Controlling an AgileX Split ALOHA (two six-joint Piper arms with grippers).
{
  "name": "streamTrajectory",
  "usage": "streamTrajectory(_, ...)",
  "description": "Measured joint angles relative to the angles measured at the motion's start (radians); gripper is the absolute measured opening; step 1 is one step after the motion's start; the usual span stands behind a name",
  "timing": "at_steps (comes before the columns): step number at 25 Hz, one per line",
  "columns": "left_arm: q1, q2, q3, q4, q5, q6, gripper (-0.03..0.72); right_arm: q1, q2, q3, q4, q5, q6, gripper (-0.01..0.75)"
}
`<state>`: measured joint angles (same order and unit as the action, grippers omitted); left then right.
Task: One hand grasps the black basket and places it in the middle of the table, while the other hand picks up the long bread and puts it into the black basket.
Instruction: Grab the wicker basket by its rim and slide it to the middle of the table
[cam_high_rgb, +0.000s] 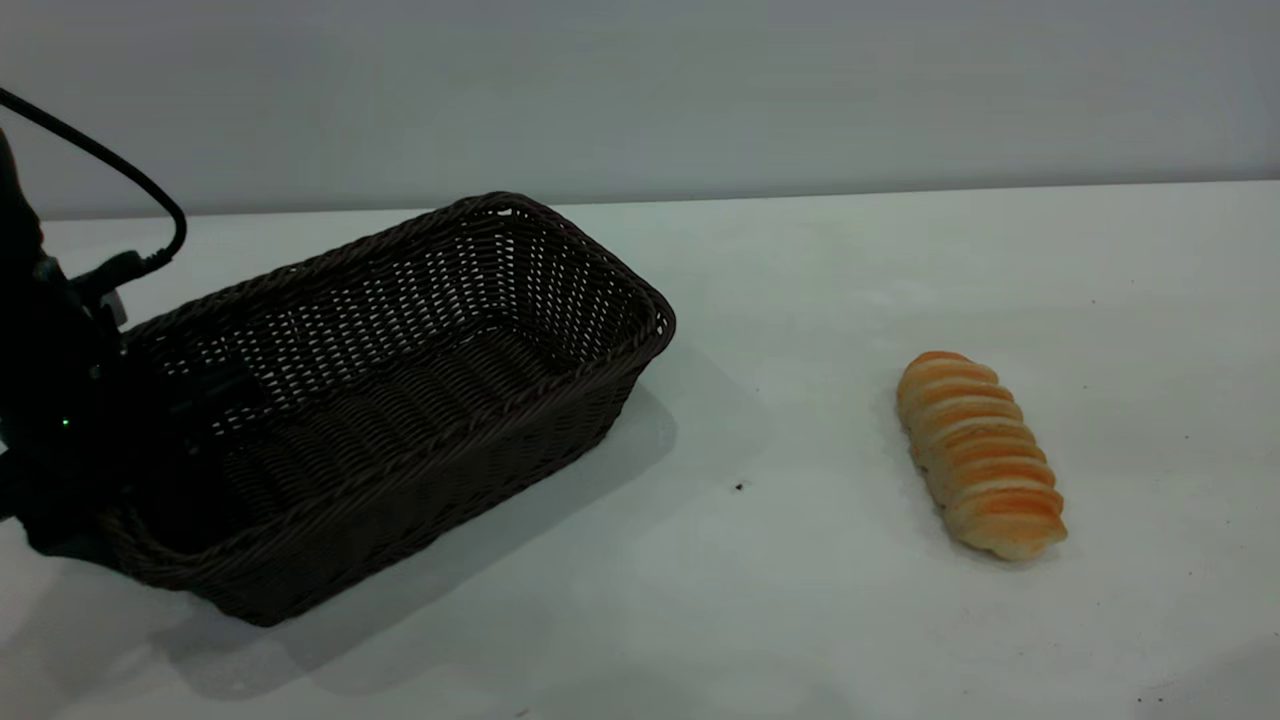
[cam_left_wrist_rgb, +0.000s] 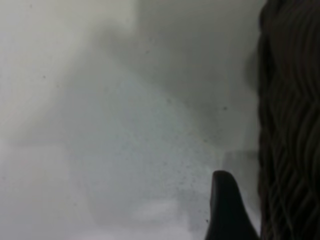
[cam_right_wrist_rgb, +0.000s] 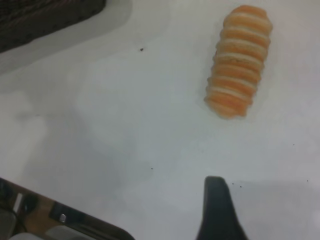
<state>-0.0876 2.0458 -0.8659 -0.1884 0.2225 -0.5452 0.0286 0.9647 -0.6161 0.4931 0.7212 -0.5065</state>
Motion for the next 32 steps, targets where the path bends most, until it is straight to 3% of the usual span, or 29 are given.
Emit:
streamTrajectory(4,-0.002,-0.004,-0.004,-0.02,-0.024,-0.01,0.295,0.0,0.0,0.001,0.0,-0.002,0.0,0.491)
streamTrajectory(20,-0.007,-0.21,-0.003,-0.067,0.038,0.025,0.296,0.0,0.0,0.005,-0.004,-0.004,-0.005,0.491)
streamTrajectory(26,-0.054,-0.228,-0.037,-0.126,0.074,0.247,0.296,0.0,0.0,0.005,-0.005,-0.004,-0.006,0.491)
streamTrajectory(32,-0.087,-0.168,-0.203,-0.221,0.196,0.534,0.296,0.0,0.0,0.005,-0.005,-0.001,-0.006,0.491)
